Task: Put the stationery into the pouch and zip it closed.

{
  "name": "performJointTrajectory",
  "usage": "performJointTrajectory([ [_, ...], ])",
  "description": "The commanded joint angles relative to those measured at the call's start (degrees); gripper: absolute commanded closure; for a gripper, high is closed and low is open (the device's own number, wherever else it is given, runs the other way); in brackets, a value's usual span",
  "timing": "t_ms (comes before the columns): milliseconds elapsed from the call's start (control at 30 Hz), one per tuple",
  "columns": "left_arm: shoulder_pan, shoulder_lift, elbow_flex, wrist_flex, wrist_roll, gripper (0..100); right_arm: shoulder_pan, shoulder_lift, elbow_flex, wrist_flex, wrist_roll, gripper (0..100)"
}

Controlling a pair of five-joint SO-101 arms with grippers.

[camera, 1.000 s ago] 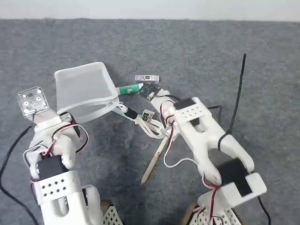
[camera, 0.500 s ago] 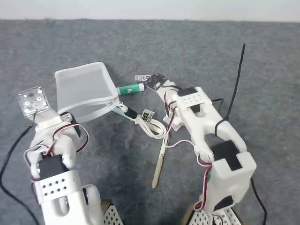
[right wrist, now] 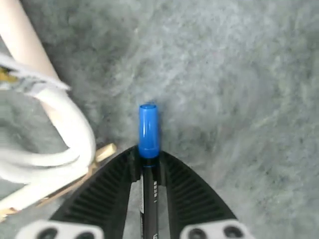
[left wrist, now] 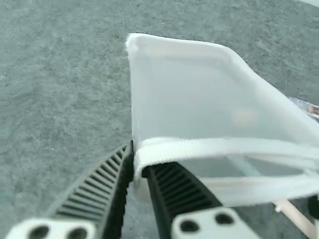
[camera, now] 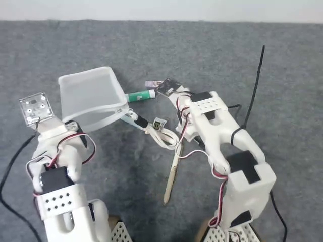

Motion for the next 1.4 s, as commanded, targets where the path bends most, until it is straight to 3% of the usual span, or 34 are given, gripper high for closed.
performJointTrajectory([
  [0, 2.64, 0.44, -6.55, 3.16, -0.7, 99, 0.48, -7.96, 0.18, 0.75, -3.43, 99.3],
  [167, 3.78, 0.62, -11.03, 6.15, -0.88, 99, 0.48, -15.43, 4.92, -0.66, -6.42, 99.3],
  [367, 12.13, 0.62, -18.15, 10.9, -4.13, 99, 0.66, -25.63, 15.3, -8.84, -7.74, 99.3],
  [533, 14.15, 2.2, -25.71, 15.03, -4.31, 99, 1.36, -31.78, 20.84, -13.49, -7.82, 99.3],
  [733, 17.41, 15.91, -39.16, 20.92, -5.8, 99, 5.41, -34.95, 23.3, -17.63, -12.48, 99.3],
  [1067, 17.41, 38.95, -61.85, 30.59, -3.16, 99, 6.46, -35.47, 23.3, -17.89, -13.01, 99.3],
  [1200, 17.41, 46.07, -67.47, 33.41, -2.46, 99, 6.37, -35.82, 23.3, -17.89, -13.19, 99.3],
  [1367, 16.44, 51.78, -68.88, 33.67, 0.7, 99, 6.46, -42.95, 23.38, -14.99, -20.57, 99.3],
])
